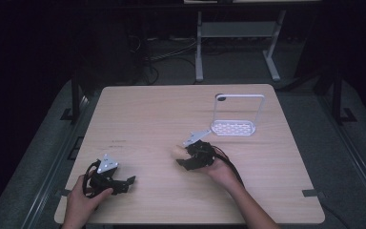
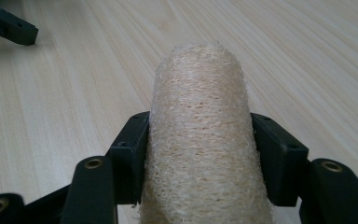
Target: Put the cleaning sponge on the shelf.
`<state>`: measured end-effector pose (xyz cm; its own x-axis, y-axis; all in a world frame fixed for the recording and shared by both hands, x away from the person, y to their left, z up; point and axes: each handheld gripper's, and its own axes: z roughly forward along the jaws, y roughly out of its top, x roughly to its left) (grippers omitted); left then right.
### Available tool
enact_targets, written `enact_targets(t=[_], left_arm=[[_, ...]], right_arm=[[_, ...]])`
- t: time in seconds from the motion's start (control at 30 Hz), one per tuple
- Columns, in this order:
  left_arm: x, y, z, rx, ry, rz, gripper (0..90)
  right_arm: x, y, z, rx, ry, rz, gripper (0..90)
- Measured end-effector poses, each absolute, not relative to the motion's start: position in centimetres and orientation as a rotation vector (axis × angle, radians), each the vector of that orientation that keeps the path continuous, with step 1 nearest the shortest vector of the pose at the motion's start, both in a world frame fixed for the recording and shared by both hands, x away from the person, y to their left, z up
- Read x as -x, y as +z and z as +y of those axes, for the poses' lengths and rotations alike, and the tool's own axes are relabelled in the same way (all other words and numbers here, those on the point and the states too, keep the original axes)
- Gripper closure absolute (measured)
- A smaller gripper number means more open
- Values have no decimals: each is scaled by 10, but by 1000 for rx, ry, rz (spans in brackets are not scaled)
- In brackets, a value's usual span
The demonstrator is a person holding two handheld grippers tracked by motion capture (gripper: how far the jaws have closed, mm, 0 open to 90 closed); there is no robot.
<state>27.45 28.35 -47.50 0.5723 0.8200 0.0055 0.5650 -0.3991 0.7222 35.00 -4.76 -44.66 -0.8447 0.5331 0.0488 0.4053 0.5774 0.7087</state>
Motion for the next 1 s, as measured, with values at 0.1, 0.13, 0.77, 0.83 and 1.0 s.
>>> enact_targets(t=[0.1,0.13,0.77,0.83,1.0], left_arm=[[-275,-475,284,-2117,477,1100,126],[-275,-475,284,-2118,478,1100,126],[-275,-475,284,-2119,477,1099,126],[-275,-475,284,-2120,477,1099,126],[-275,-475,284,-2120,477,1098,126]], right_arm=[[-350,-445,-52,-797,1119,2628,420],[-350,-445,-53,-805,1122,2625,419],[-351,-438,-77,-858,1099,2571,420],[-352,-438,-80,-862,1096,2565,420],[-354,-436,-89,-885,1090,2543,420]])
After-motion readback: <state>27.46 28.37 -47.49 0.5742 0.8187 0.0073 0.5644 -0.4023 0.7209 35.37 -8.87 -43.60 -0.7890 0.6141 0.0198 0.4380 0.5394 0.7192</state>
